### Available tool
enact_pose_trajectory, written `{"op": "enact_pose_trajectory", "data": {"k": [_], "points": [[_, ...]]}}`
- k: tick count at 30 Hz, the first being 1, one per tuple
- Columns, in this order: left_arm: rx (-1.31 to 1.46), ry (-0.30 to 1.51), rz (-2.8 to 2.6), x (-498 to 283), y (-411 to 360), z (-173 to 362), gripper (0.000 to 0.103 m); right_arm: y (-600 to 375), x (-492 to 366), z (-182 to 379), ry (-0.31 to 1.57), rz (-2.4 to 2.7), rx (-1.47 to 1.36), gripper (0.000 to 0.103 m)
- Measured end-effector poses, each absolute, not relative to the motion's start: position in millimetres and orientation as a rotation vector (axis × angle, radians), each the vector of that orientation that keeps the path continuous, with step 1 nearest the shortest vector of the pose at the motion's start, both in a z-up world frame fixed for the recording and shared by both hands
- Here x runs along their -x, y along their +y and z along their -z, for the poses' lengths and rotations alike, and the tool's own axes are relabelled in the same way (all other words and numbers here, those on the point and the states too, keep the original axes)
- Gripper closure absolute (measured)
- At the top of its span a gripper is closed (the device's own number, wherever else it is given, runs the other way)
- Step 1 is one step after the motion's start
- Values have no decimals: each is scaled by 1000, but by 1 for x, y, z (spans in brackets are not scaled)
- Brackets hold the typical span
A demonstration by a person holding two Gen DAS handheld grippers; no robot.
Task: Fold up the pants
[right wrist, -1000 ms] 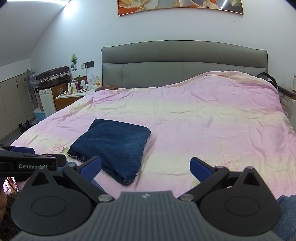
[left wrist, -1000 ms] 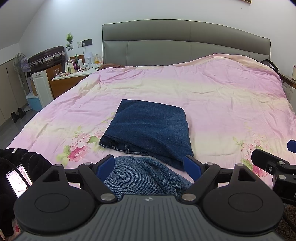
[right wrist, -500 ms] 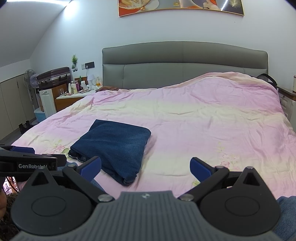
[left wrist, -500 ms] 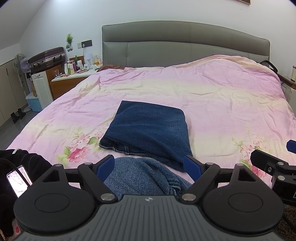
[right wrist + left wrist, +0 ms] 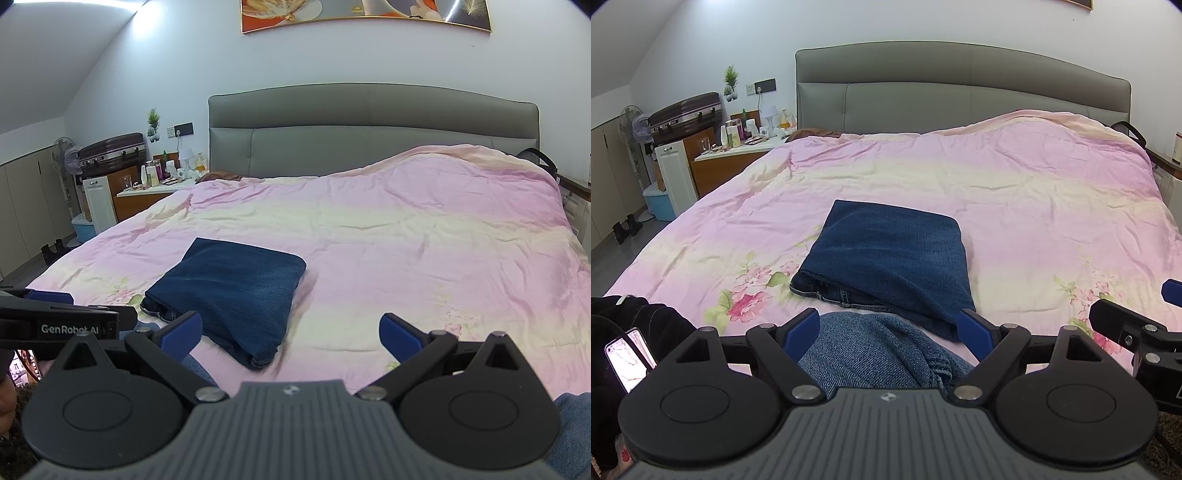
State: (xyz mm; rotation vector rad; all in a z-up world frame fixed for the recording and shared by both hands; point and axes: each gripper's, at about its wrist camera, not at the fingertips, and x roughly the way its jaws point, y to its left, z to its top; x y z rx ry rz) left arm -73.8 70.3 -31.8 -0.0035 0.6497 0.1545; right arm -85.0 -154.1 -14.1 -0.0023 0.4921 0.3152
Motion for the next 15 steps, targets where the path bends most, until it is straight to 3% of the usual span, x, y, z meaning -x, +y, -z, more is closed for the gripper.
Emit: {"op": "enact_pose_trajectory", "data": {"k": [15], "points": [[16,656,-170,73,67,32,5,-157,85,13,502,-330,-5,5]]}}
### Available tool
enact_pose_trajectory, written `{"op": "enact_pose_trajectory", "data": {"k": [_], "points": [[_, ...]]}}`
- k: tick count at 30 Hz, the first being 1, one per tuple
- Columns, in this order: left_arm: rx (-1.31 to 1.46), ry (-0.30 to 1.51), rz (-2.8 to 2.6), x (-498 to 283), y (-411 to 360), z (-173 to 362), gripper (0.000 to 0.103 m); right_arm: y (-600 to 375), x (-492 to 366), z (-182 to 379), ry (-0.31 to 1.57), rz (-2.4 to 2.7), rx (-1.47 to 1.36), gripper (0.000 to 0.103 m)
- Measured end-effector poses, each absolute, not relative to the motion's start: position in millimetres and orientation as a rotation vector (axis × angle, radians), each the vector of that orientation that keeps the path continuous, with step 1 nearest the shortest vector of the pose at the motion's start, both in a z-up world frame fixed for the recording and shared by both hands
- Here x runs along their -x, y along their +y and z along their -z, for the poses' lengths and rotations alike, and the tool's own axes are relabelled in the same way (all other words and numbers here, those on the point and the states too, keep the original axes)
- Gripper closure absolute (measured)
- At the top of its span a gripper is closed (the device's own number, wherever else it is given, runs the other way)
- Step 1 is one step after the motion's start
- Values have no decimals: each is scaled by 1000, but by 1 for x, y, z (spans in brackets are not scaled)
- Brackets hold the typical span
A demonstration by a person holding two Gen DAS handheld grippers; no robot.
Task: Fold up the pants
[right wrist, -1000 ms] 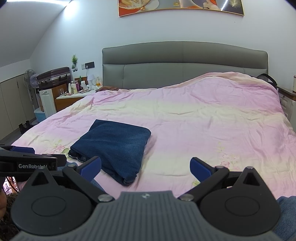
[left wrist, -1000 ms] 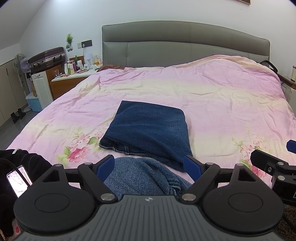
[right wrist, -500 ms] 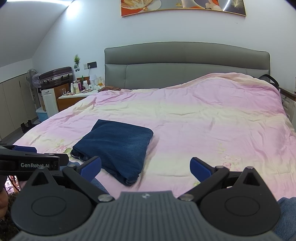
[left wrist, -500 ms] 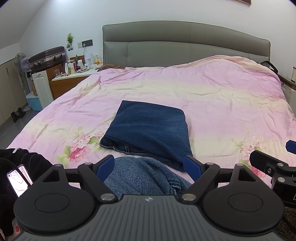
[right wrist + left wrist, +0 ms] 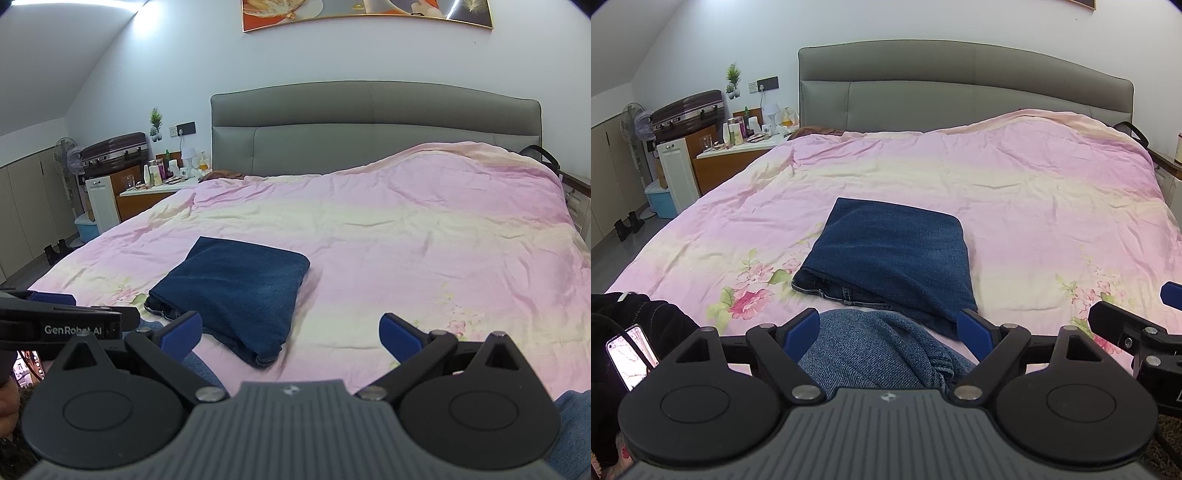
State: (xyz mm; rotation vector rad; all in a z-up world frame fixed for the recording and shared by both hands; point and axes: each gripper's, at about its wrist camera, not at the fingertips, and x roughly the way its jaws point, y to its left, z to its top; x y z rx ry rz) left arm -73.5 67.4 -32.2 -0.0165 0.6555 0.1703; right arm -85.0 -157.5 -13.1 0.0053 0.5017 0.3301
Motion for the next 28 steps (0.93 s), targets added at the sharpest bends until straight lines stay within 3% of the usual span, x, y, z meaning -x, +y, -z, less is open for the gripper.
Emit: {"op": "enact_pose_trajectory", "data": {"k": [28], "points": [[16,650,-165,75,66,33,8,-162,82,14,519,-350,-18,5]]}}
